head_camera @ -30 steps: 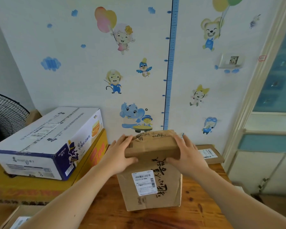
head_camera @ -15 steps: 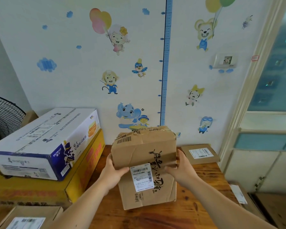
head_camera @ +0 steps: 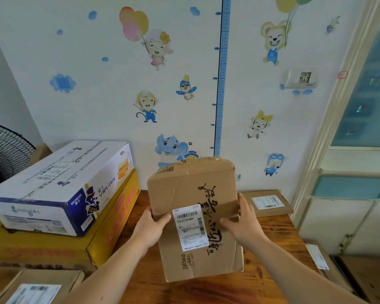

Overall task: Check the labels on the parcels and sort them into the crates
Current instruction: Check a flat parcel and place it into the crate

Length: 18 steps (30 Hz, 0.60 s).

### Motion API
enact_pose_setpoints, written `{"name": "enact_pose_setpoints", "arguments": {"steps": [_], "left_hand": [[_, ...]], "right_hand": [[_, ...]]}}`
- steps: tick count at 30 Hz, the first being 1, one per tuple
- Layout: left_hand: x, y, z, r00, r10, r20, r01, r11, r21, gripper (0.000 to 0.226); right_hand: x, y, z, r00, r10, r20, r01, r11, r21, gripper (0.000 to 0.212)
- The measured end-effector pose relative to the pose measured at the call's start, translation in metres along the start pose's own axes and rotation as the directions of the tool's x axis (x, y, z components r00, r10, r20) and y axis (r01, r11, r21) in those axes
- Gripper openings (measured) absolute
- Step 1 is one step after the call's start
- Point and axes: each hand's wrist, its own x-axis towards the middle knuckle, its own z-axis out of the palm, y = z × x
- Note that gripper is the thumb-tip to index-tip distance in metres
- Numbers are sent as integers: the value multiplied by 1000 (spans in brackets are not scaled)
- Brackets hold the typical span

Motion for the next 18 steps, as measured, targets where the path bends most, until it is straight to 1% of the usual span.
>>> {"name": "enact_pose_setpoints", "arguments": {"steps": [3, 6, 9, 12, 14, 15, 18], "left_hand": [[1, 4, -2, 999, 20, -37, -20, 1000, -3, 27], [-3, 7, -2, 997, 31, -65, -34, 999, -41, 20], [-6, 6, -1, 998, 19, -60, -27, 992, -124, 23], [-5, 6, -3, 999, 37, -13, -39, 981, -188, 31], [-6, 9, -5, 997, 75, 22, -69, 977, -201, 29], [-6, 12, -6, 997, 75, 33, -66, 973, -223, 33], [-9, 20, -9, 998, 56, 25, -46, 955, -293, 58]], "right_hand": [[2, -4, -4, 998, 14, -54, -14, 1000, -5, 71], [-1, -5, -6, 997, 63, -49, -59, 995, 82, 77], [-8, -7, -4, 999, 46, 16, -48, 986, 159, 83], [-13, -9, -2, 999, 46, 20, -49, 983, 175, 85], [-14, -12, -2, 999, 46, -8, -44, 982, 186, 83], [-14, -14, -4, 999, 46, -21, -42, 980, 194, 80], [-12, -21, -9, 996, 58, -67, -41, 974, 222, 69]]}}
